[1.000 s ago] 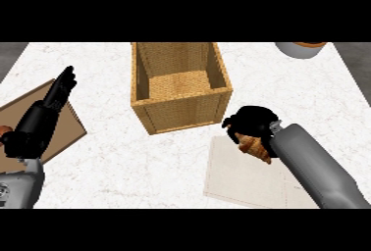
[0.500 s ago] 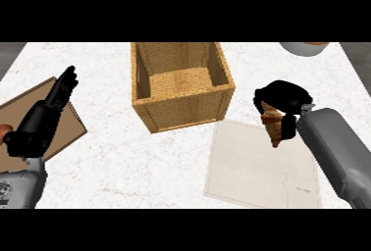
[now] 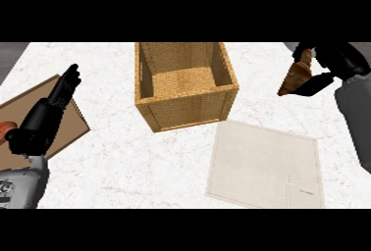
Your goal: Pick the croissant from the placemat and place it in the basket
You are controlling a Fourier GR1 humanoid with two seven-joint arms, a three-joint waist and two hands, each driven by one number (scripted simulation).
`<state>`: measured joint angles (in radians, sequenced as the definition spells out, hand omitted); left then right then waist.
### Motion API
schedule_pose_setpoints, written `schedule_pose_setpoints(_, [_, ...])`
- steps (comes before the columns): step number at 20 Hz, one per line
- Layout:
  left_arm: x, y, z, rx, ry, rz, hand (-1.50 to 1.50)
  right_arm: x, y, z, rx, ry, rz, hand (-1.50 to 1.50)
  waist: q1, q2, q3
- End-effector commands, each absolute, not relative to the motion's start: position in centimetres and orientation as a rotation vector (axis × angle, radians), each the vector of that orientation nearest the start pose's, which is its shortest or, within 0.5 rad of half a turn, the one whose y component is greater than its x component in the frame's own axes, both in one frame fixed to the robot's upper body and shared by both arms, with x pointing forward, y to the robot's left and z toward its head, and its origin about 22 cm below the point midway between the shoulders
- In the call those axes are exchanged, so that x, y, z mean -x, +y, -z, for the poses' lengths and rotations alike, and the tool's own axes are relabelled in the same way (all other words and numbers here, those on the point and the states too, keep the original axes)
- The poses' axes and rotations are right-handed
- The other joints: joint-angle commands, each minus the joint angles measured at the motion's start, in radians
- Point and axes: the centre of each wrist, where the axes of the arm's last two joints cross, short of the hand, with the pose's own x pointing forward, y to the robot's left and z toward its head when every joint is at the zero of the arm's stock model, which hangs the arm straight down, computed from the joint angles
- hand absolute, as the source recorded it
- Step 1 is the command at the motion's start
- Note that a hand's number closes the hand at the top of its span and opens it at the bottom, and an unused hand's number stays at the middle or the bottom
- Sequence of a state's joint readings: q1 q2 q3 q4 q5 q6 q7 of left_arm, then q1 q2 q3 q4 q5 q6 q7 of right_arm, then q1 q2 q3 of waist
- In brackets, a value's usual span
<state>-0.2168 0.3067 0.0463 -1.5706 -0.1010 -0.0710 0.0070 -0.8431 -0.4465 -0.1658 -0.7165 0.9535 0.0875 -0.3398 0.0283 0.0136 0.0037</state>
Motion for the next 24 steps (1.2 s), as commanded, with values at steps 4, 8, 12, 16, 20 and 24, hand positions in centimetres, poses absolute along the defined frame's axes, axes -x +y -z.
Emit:
schedule_pose_setpoints(4, [-29.2,29.0,-7.6,-0.289,-1.748,0.386,0.00,-44.5,-31.0,-19.8,0.529,-1.926,-0.771,1.50,-0.010,-0.012,-0.003])
schedule_pose_setpoints(8, [-28.9,29.5,-6.9,-0.297,-1.726,0.374,0.00,-45.2,-29.5,-25.4,0.495,-1.998,-0.794,1.50,-0.010,-0.010,-0.004])
schedule_pose_setpoints(12, [-28.2,28.4,-7.1,-0.272,-1.727,0.390,0.00,-45.2,-25.4,-29.8,0.370,-2.038,-0.847,1.50,-0.015,-0.016,-0.004])
schedule_pose_setpoints(16, [-29.0,29.5,-6.3,-0.297,-1.714,0.395,0.00,-44.8,-19.2,-34.3,0.268,-1.995,-0.885,1.50,-0.020,-0.016,-0.005])
schedule_pose_setpoints(20, [-28.5,29.7,-7.9,-0.291,-1.716,0.370,0.00,-43.6,-17.8,-37.2,0.266,-1.936,-0.969,1.50,-0.023,-0.020,-0.004])
schedule_pose_setpoints(24, [-29.6,28.6,-7.2,-0.284,-1.713,0.376,0.00,-42.8,-12.1,-37.7,0.218,-1.891,-1.007,1.50,-0.028,-0.017,-0.005])
